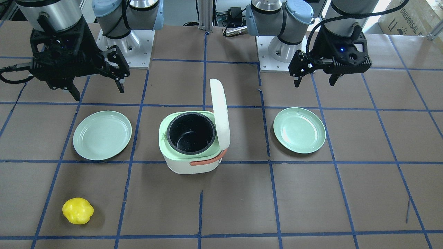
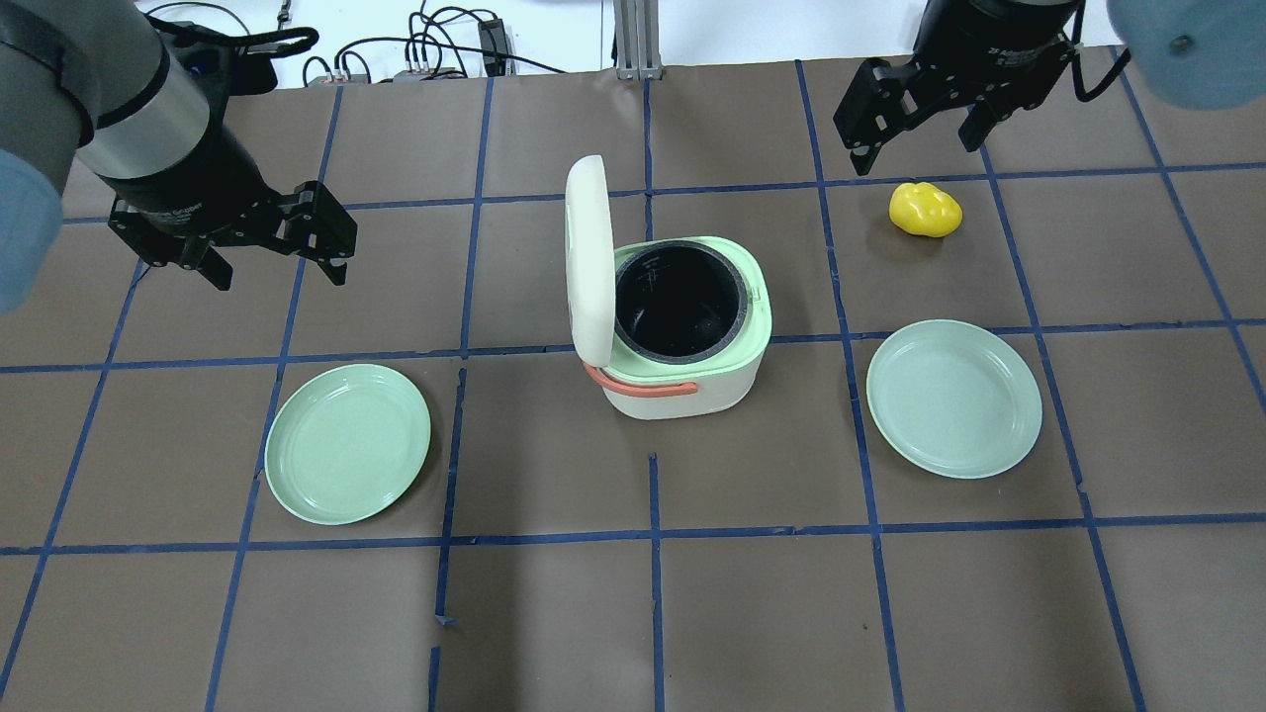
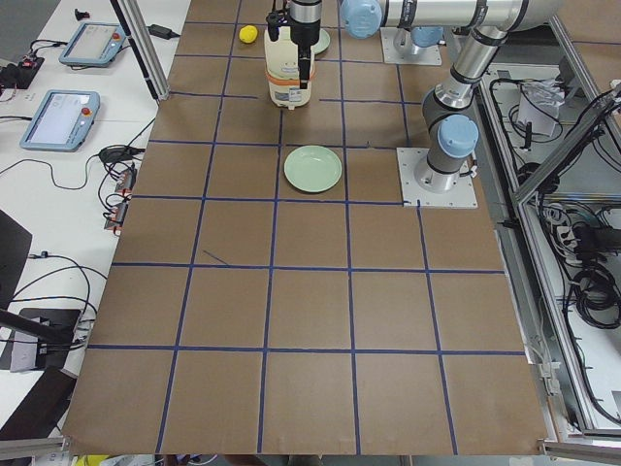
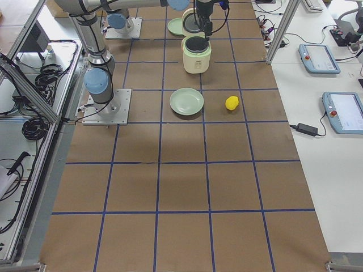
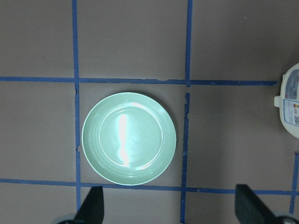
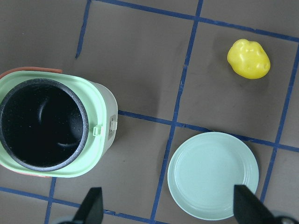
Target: Press rice cooker button
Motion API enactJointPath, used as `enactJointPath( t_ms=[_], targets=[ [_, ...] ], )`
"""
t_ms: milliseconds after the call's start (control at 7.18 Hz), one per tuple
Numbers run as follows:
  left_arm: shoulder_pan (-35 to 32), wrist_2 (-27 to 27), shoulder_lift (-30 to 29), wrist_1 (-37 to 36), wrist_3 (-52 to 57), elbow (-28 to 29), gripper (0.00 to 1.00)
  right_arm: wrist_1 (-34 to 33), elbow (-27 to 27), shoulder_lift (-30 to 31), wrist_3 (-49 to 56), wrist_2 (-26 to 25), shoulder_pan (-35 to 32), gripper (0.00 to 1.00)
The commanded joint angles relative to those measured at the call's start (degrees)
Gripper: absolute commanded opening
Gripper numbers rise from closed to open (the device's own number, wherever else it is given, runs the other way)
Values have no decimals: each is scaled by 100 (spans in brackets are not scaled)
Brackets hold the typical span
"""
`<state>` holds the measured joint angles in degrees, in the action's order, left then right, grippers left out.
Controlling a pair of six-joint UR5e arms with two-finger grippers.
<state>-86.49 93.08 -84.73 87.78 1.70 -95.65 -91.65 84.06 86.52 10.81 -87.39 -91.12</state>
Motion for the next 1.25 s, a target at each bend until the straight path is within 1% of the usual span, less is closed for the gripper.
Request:
enactJointPath(
  t_ms=[0, 278, 418, 1114],
  targets=[
    [0, 0, 0, 2, -3, -6, 100, 59, 250, 14, -71, -15, -3, 97],
    [0, 0, 0, 2, 6, 2, 100, -2, 286, 23, -184, 2, 6, 95],
    [0, 0, 0, 2, -3, 2, 100, -2, 286, 23, -811, -15, -2, 94],
    [0, 0, 0, -7, -3, 2, 100, 7, 269, 32, -853, -77, -3, 95]
  ],
)
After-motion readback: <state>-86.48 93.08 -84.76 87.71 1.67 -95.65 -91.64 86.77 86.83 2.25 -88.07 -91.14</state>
